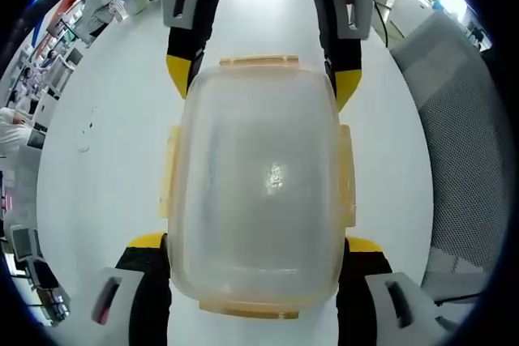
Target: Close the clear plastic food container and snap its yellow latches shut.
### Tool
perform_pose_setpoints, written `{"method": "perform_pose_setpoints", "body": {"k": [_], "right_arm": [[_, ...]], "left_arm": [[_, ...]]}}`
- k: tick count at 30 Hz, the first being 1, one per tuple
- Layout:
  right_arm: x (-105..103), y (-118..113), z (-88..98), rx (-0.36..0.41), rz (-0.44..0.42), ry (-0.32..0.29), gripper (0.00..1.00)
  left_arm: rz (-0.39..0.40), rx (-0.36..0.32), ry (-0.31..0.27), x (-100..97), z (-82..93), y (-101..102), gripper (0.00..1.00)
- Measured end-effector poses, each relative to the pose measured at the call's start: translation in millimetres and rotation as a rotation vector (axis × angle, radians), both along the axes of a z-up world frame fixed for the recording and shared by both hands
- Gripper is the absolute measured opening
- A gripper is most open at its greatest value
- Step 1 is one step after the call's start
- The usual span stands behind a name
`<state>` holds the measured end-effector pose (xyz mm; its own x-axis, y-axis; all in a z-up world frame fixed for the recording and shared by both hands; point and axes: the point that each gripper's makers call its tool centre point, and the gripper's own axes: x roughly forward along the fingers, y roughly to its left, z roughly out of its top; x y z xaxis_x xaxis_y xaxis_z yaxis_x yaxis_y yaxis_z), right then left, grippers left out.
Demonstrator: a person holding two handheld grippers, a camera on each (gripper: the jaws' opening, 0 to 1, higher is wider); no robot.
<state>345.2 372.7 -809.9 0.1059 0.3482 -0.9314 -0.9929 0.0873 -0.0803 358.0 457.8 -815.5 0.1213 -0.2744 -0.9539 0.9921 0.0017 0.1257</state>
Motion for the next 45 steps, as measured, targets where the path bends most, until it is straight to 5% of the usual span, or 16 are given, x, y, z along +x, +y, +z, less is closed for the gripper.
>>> {"method": "perform_pose_setpoints", "body": {"k": [30,37,39,45], "right_arm": [[12,-4,-1.0,0.013,-0.014,0.005,0.78],[13,-12,1.6,0.088,-0.083,-0.007,0.75],[17,-12,5.4,0.131,-0.111,-0.05,0.77],[21,-12,11.8,0.271,-0.239,-0.089,0.82]], "left_arm": [[0.004,-0.016,-0.004,9.1,1.6,-2,0.83],[0.094,-0.113,0.021,7.9,1.4,-4,0.93],[0.107,-0.128,-0.007,9.6,1.2,2,0.92],[0.192,-0.318,-0.097,15.7,14.9,-3,0.95]]}}
